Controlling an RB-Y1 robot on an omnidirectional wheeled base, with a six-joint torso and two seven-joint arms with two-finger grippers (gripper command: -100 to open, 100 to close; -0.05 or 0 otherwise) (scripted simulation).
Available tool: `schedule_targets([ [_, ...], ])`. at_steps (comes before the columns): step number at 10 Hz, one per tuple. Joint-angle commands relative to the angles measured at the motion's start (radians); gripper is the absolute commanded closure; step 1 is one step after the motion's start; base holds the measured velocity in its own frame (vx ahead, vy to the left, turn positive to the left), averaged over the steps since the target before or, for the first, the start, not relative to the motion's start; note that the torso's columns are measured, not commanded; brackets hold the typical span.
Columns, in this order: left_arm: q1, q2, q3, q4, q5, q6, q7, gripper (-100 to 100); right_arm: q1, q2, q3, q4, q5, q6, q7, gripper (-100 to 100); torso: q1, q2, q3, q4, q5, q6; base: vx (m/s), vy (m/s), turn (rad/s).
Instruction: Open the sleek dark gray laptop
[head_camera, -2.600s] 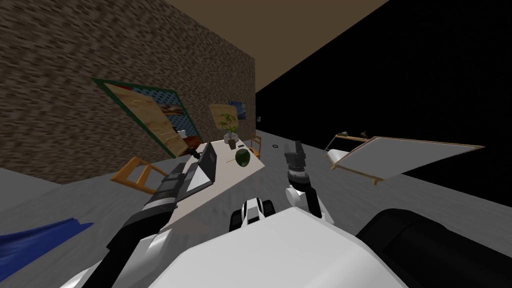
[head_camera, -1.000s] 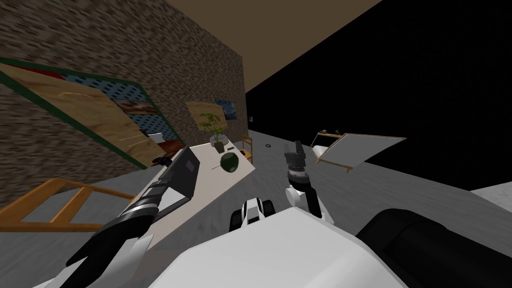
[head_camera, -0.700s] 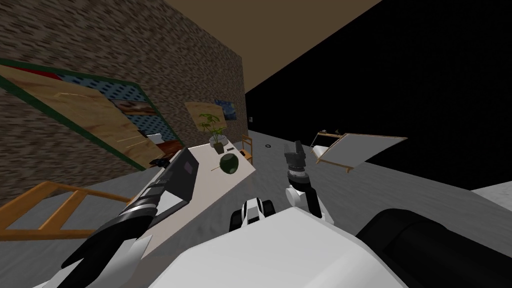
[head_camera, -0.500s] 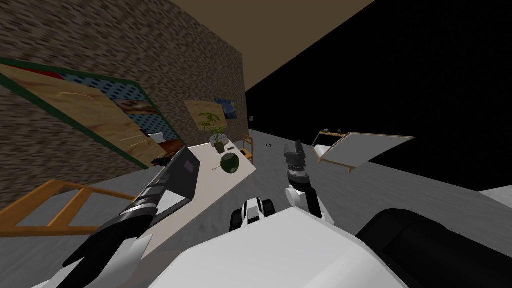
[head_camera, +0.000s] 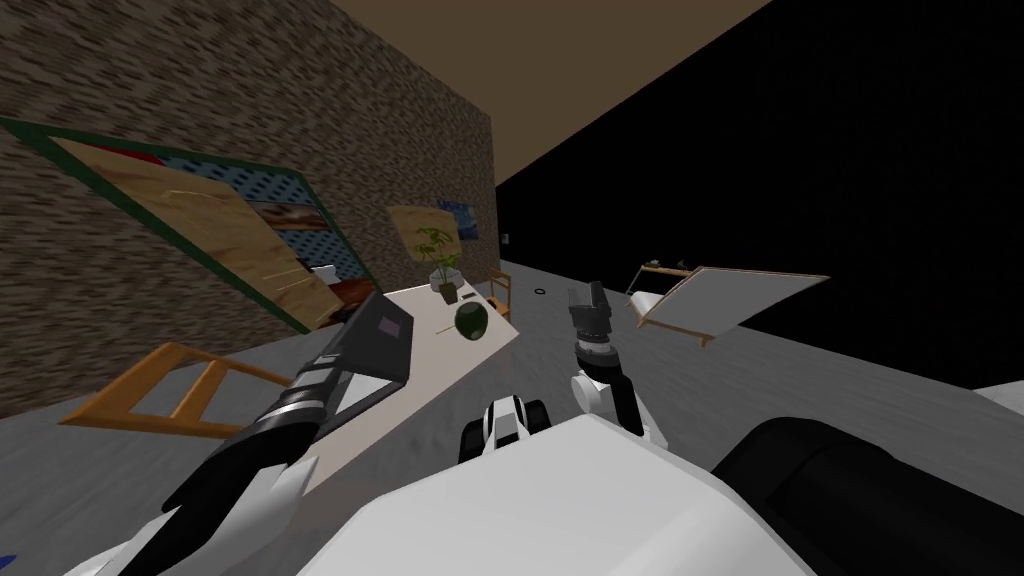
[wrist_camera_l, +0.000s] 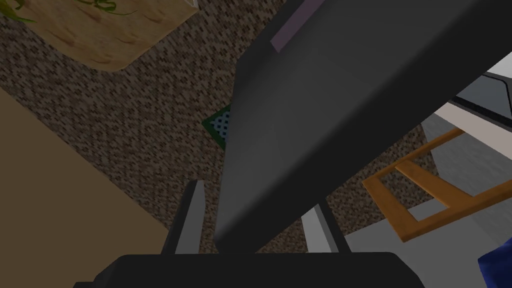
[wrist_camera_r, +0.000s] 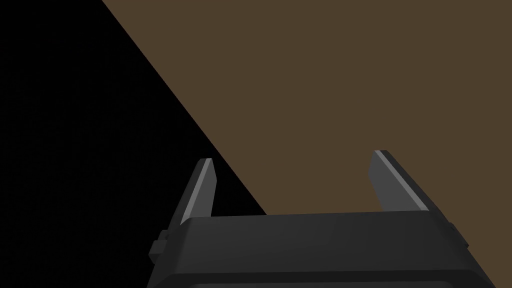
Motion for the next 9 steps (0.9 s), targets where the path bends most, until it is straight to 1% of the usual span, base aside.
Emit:
schedule_targets([
  [1, -0.038, -0.045, -0.007, 0.023, 0.044, -0.020, 0.056, 100, 0.000, 0.000, 0.000, 0.000, 0.000, 0.000, 0.000, 0, 0.001, 0.001, 0.001, 0.001, 0.000, 0.000, -0.065, 0.124, 0.065],
  [2, -0.048, -0.056, -0.007, 0.028, 0.057, -0.026, 0.070, 100, 0.000, 0.000, 0.000, 0.000, 0.000, 0.000, 0.000, 0, 0.000, 0.003, 0.002, 0.002, -0.001, 0.001, -0.061, 0.115, 0.033],
  [3, -0.041, -0.046, -0.006, 0.030, 0.049, -0.020, 0.058, 100, 0.000, 0.000, 0.000, 0.000, 0.000, 0.000, 0.000, 0, -0.001, 0.003, 0.002, 0.003, -0.002, 0.001, -0.026, 0.055, 0.003],
  [4, -0.068, -0.074, -0.008, 0.082, 0.074, -0.062, 0.088, 100, 0.000, 0.000, 0.000, 0.000, 0.000, 0.000, 0.000, 0, -0.006, 0.002, 0.001, 0.002, -0.004, 0.000, -0.034, 0.081, 0.062],
  [6, -0.094, -0.102, -0.012, 0.131, 0.098, -0.103, 0.114, 100, 0.000, 0.000, 0.000, 0.000, 0.000, 0.000, 0.000, 0, 0.000, 0.003, 0.001, 0.002, -0.001, 0.000, -0.077, 0.107, 0.035],
  [9, -0.134, -0.144, -0.017, 0.205, 0.133, -0.165, 0.153, 100, 0.000, 0.000, 0.000, 0.000, 0.000, 0.000, 0.000, 0, -0.002, 0.003, 0.002, 0.003, -0.003, -0.001, -0.067, 0.081, 0.036],
])
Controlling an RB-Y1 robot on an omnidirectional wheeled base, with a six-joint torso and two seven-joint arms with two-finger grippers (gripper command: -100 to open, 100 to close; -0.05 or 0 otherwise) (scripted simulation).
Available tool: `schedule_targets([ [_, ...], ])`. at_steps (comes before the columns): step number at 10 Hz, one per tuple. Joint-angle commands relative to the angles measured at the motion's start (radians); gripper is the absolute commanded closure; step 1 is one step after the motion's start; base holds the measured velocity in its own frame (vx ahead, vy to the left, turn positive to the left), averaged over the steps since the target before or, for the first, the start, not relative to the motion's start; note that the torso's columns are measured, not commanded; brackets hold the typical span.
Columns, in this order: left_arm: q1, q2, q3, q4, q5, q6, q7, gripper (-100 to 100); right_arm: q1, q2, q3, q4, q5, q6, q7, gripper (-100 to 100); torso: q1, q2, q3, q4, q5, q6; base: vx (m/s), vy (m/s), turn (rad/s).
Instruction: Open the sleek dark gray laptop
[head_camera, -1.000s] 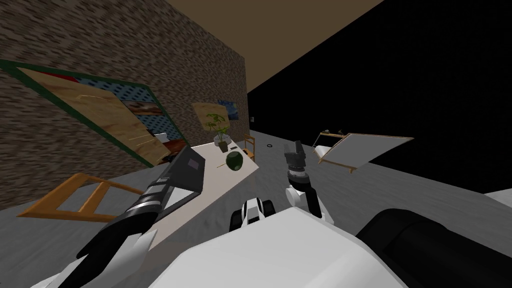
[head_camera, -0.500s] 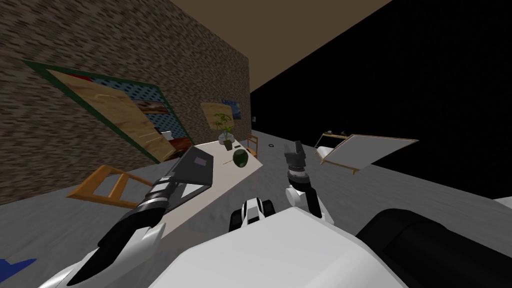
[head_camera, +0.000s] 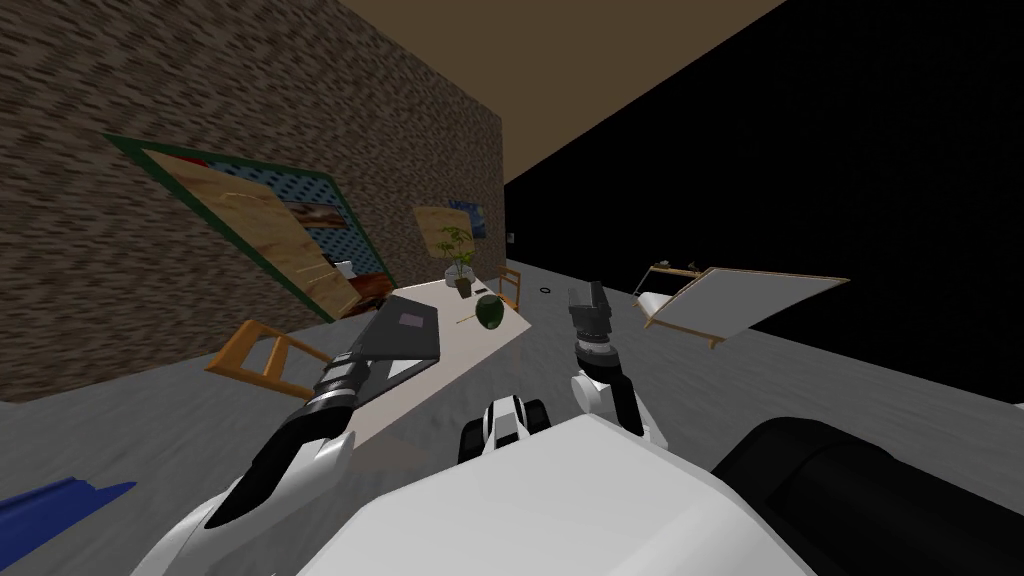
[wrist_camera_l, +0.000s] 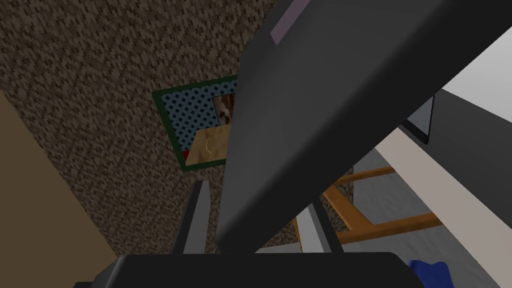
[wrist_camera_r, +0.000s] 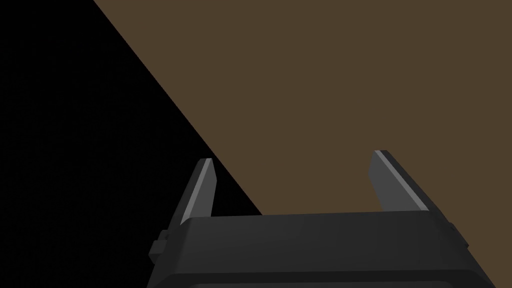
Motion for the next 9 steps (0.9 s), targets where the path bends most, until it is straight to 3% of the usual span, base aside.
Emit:
schedule_targets([
  [1, -0.037, -0.036, -0.004, 0.067, 0.031, -0.060, 0.036, 100, 0.000, 0.000, 0.000, 0.000, 0.000, 0.000, 0.000, 0, 0.000, 0.000, 0.000, 0.000, 0.000, 0.000, -0.056, 0.078, 0.036],
  [3, -0.063, -0.064, -0.007, 0.116, 0.055, -0.102, 0.062, 100, 0.000, 0.000, 0.000, 0.000, 0.000, 0.000, 0.000, 0, 0.001, -0.001, 0.000, 0.000, 0.000, 0.000, -0.051, 0.082, 0.033],
  [4, -0.052, -0.055, -0.007, 0.099, 0.048, -0.082, 0.052, 100, 0.000, 0.000, 0.000, 0.000, 0.000, 0.000, 0.000, 0, 0.001, 0.000, 0.000, 0.000, 0.000, 0.000, -0.024, 0.037, 0.000],
  [7, -0.079, -0.101, -0.027, 0.199, 0.089, -0.176, 0.085, 100, 0.000, 0.000, 0.000, 0.000, 0.000, 0.000, 0.000, 0, 0.002, 0.000, 0.000, -0.001, 0.002, 0.000, -0.027, 0.065, 0.038],
  [8, -0.079, -0.101, -0.027, 0.206, 0.089, -0.185, 0.085, 100, 0.000, 0.000, 0.000, 0.000, 0.000, 0.000, 0.000, 0, 0.004, -0.001, 0.000, -0.001, 0.002, 0.001, -0.030, 0.063, 0.005],
  [9, -0.101, -0.114, -0.001, 0.173, 0.065, -0.125, 0.084, -100, 0.000, 0.000, 0.000, 0.000, 0.000, 0.000, 0.000, 0, 0.002, -0.001, 0.000, 0.000, 0.001, 0.000, -0.055, 0.045, -0.139],
])
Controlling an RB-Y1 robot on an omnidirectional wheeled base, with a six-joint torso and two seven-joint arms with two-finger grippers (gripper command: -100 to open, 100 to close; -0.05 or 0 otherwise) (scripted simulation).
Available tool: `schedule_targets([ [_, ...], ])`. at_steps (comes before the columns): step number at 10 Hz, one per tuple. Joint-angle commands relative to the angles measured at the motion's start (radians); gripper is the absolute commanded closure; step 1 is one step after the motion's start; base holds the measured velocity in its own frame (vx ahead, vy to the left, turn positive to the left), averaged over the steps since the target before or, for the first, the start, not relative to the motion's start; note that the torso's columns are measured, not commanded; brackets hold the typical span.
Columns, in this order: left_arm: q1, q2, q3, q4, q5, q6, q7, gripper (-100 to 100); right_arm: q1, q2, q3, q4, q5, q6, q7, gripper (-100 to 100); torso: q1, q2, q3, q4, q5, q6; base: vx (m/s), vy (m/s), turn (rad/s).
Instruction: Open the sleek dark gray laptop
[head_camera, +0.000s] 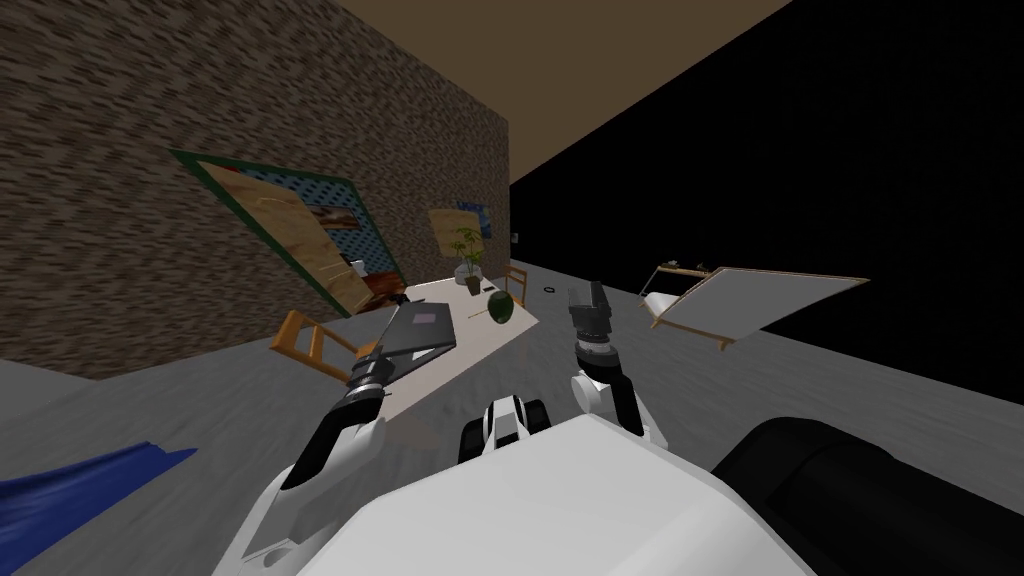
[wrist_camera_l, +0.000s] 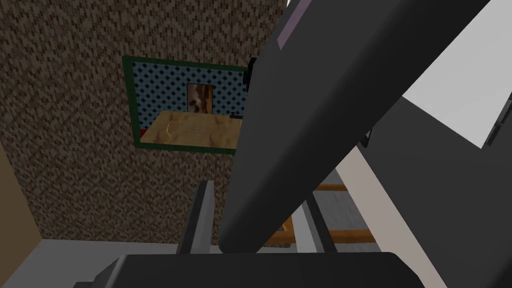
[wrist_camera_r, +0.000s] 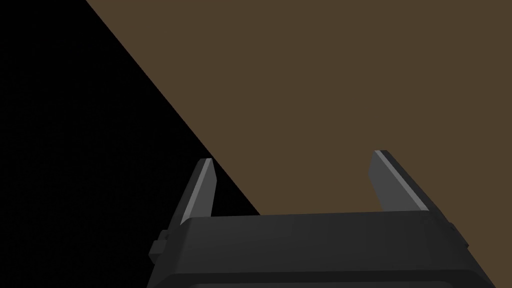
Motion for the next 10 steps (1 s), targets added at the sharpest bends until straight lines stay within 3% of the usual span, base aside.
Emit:
schedule_targets([
  [1, -0.021, -0.016, 0.025, -0.032, -0.020, 0.048, 0.001, -100, 0.000, 0.000, 0.000, 0.000, 0.000, 0.000, 0.000, 0, -0.002, 0.001, 0.001, 0.000, 0.000, 0.001, -0.049, 0.022, -0.146],
  [9, -0.104, -0.082, 0.124, -0.158, -0.101, 0.241, 0.005, -100, 0.000, 0.000, 0.000, 0.000, 0.000, 0.000, 0.000, 0, -0.001, 0.000, 0.000, 0.000, -0.001, 0.000, -0.054, 0.026, -0.137],
  [10, -0.096, -0.078, 0.116, -0.143, -0.094, 0.222, 0.004, -100, 0.000, 0.000, 0.000, 0.000, 0.000, 0.000, 0.000, 0, -0.001, 0.000, 0.000, 0.000, -0.001, 0.000, -0.022, 0.016, -0.026],
])
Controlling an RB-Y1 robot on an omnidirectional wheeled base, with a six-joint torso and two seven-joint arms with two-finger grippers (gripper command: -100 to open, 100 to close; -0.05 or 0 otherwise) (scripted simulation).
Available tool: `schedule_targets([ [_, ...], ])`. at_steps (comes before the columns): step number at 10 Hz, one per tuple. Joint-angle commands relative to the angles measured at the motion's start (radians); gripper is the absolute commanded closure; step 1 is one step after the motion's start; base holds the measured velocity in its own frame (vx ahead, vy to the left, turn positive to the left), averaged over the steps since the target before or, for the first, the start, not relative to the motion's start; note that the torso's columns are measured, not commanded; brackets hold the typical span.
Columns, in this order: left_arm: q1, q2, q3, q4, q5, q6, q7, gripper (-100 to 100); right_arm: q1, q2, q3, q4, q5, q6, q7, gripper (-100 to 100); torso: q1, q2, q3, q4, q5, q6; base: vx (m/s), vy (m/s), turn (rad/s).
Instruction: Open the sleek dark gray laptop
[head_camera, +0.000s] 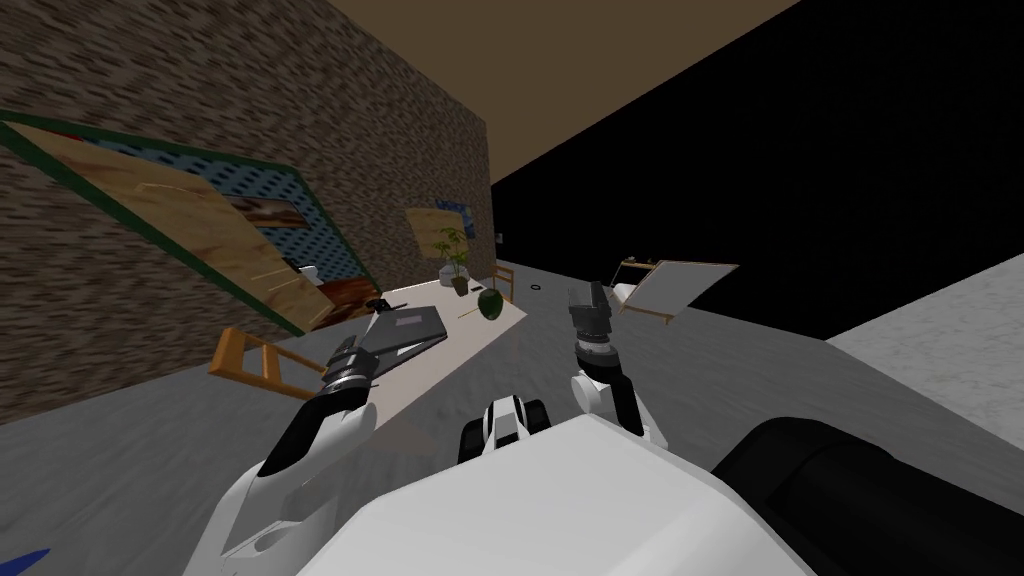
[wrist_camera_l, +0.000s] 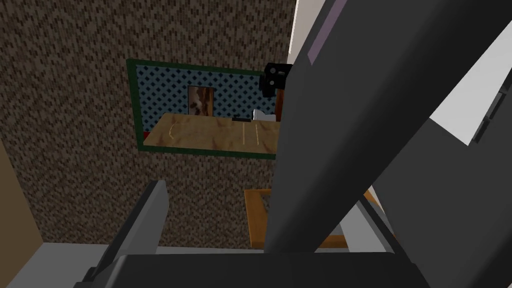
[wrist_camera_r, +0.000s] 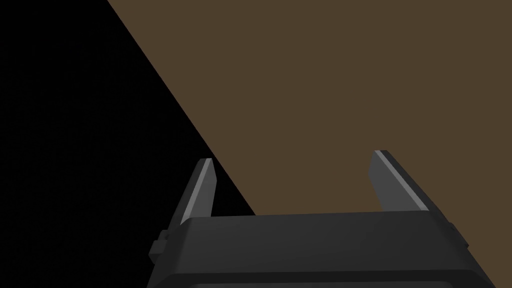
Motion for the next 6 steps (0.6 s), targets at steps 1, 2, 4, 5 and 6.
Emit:
schedule_targets([
  [1, -0.001, 0.000, 0.002, -0.001, 0.000, 0.006, 0.001, 0, 0.000, 0.000, 0.000, 0.000, 0.000, 0.000, 0.000, 0, -0.001, -0.001, -0.001, -0.001, 0.000, 0.000, 0.000, 0.000, 0.000],
  [2, 0.000, 0.000, 0.001, 0.000, 0.000, 0.006, 0.001, 0, 0.000, 0.000, 0.000, 0.000, 0.000, 0.000, 0.000, 0, -0.001, -0.002, -0.001, -0.001, 0.000, 0.000, 0.000, 0.000, 0.000],
  [4, 0.000, 0.000, 0.001, 0.000, 0.000, 0.006, 0.001, 0, 0.000, 0.000, 0.000, 0.000, 0.000, 0.000, 0.000, 0, 0.001, -0.002, -0.001, -0.001, 0.001, 0.000, 0.000, 0.000, 0.000],
  [5, 0.000, 0.000, 0.001, 0.000, 0.000, 0.006, 0.001, 0, 0.000, 0.000, 0.000, 0.000, 0.000, 0.000, 0.000, 0, 0.001, -0.001, -0.001, -0.001, 0.002, 0.000, 0.000, 0.000, 0.000],
  [6, 0.000, 0.000, 0.001, 0.000, 0.000, 0.006, 0.001, 0, 0.000, 0.000, 0.000, 0.000, 0.000, 0.000, 0.000, 0, 0.001, -0.001, 0.000, -0.001, 0.002, 0.000, 0.000, 0.000, 0.000],
])
